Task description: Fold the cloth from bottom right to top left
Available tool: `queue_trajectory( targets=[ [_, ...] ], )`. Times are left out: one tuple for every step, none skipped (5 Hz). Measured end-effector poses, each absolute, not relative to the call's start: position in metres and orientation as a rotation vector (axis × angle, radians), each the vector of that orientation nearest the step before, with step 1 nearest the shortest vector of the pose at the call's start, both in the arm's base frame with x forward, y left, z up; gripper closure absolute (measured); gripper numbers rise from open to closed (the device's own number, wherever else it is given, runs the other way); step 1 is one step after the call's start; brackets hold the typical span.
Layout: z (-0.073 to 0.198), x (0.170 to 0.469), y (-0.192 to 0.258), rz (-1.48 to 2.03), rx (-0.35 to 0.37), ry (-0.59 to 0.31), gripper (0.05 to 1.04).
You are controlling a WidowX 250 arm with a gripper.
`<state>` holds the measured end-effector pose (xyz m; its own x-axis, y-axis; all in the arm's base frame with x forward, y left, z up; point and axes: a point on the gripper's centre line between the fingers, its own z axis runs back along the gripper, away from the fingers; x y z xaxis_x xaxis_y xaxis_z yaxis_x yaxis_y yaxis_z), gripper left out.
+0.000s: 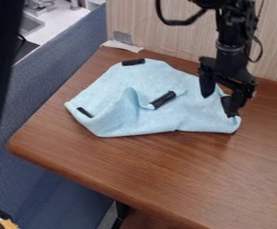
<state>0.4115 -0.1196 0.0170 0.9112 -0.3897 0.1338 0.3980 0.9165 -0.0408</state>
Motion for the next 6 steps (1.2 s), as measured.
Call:
queue_trajectory(
  targets=[
    [0.003,0.418,-0.128,-0.434,-0.051,-0.11,0.082],
    [-0.006,0.421,-0.135,-0.473,-0.044,-0.091,0.082],
    [-0.009,0.42,-0.135,-0.488,-0.044,-0.079,0.121],
    [-0.01,0.421,-0.134,-0.486,-0.034,-0.084,0.381],
    [-0.013,0.419,-0.131,-0.48,-0.026,-0.084,0.602],
    [-0.012,0.419,-0.13,-0.486,-0.024,-0.093,0.745]
  ],
)
